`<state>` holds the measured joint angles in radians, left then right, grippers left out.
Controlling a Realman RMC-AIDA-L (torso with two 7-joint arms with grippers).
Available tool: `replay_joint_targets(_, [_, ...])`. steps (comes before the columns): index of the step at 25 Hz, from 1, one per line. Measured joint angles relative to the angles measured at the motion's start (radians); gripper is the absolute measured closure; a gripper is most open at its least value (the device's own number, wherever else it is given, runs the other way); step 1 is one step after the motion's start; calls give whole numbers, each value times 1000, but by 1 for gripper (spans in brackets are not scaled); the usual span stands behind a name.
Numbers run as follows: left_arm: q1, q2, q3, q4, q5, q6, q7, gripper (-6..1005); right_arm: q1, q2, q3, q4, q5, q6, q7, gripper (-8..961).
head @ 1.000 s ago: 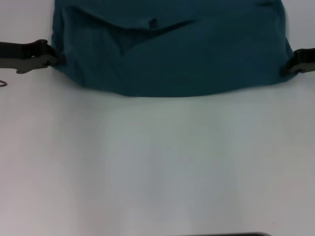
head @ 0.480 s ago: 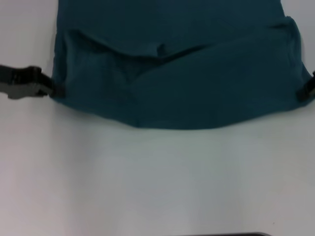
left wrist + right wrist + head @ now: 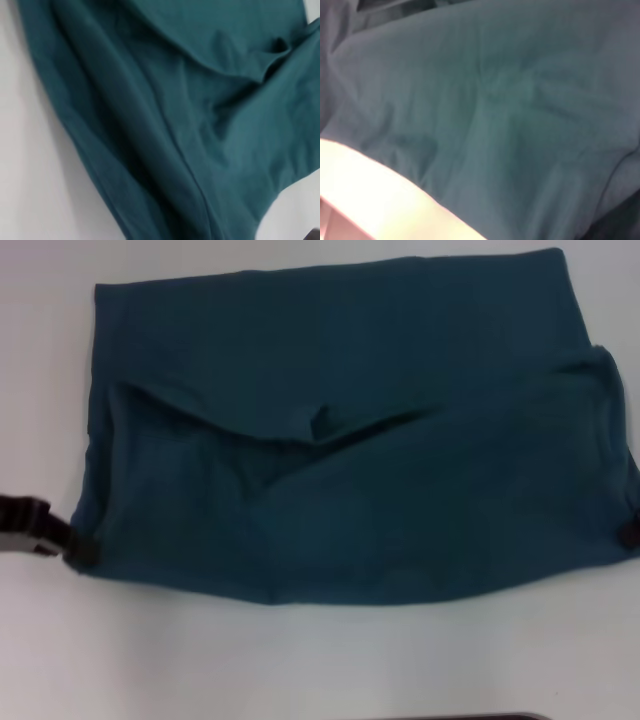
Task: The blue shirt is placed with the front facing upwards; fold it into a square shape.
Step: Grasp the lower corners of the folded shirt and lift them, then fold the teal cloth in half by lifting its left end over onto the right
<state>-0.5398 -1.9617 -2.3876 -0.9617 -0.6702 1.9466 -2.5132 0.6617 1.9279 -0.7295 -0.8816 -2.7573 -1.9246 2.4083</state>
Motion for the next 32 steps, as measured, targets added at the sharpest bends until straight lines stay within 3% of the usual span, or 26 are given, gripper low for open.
replay_joint_targets(8, [6,5,20,3,46,55,25,984,-32,22,-46,-6,-6,-58,-22,908])
replay_joint_targets(17, [15,-6,11,-3,45,88,77,983,-38,19,-52,-7,20,-62,-52,907])
replay_joint_targets(22, [-18,7,-1,-3,-37,98,110,982,-12,-15,-32,-25,114,-57,-75,907])
replay_joint_targets(23, [-31,12,-1,0,-43,97,107,982,8,-37,-1,-28,137,-50,-74,907])
replay_joint_targets(32, [-134,40,-26,34,-32,-24,-16,981,36,-93,98,-16,143,44,-29,907])
